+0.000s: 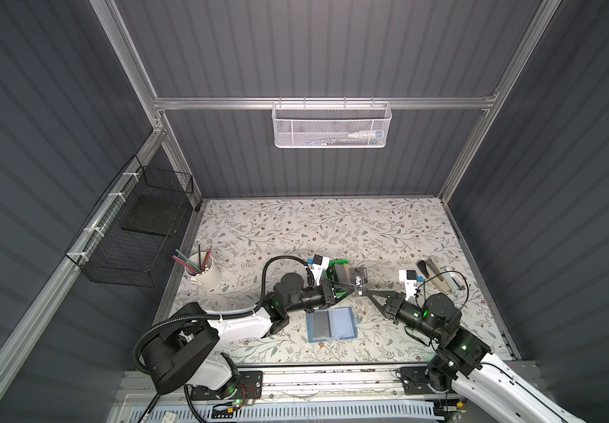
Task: Put the credit cards into the card holder
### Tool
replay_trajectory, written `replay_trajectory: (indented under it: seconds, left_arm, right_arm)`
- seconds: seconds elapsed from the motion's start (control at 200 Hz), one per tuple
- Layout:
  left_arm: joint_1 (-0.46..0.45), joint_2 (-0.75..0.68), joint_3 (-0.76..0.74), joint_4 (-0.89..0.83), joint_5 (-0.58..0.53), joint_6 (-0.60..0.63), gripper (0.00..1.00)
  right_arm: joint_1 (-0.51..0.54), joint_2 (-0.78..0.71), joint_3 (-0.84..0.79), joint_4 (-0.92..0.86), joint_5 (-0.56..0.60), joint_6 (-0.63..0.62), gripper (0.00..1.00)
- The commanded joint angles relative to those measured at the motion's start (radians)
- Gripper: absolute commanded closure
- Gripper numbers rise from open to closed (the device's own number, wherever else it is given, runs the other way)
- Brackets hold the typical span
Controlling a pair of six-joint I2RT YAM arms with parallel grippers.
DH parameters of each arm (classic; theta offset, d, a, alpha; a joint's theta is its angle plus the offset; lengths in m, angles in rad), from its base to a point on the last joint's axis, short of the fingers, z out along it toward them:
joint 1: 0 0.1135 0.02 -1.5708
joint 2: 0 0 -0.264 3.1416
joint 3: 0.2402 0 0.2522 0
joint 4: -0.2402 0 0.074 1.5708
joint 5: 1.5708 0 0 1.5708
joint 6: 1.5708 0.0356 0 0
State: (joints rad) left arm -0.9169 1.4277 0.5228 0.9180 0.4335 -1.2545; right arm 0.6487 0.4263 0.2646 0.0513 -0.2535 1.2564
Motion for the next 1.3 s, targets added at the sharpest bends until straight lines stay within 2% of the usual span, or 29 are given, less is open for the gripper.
replay_trajectory:
  seconds: [0.0, 0.16, 0.285, 0.54, 0.766, 0.921, 1.296]
  left_arm:
    - [-0.007, 0.011, 0.013, 0.044, -0.009, -0.007, 1.0]
    - [-0.005, 0.015, 0.013, 0.01, -0.022, -0.004, 1.0]
    - [-0.005, 0.023, 0.006, -0.009, -0.033, -0.005, 1.0]
    - [0.015, 0.027, 0.022, -0.145, -0.032, 0.038, 1.0]
    - [0.101, 0.005, -0.026, -0.181, 0.003, 0.035, 1.0]
    - [0.158, -0.035, -0.061, -0.225, 0.029, 0.046, 1.0]
    - [0.177, -0.171, -0.153, -0.383, 0.026, 0.092, 1.0]
  right_arm:
    - [0.0, -0.003, -0.014, -0.03, 0.019, -0.001, 0.92]
    - [0.0, 0.0, -0.013, -0.03, 0.024, -0.003, 0.72]
    - [0.0, 0.0, -0.004, -0.048, 0.021, -0.012, 0.66]
    - [0.001, 0.004, 0.04, -0.182, 0.051, -0.068, 0.57]
    - [0.006, 0.06, 0.102, -0.311, 0.071, -0.147, 0.5]
    - [0.027, 0.115, 0.127, -0.338, 0.099, -0.189, 0.46]
    - [0.224, 0.385, 0.241, -0.399, 0.279, -0.263, 0.42]
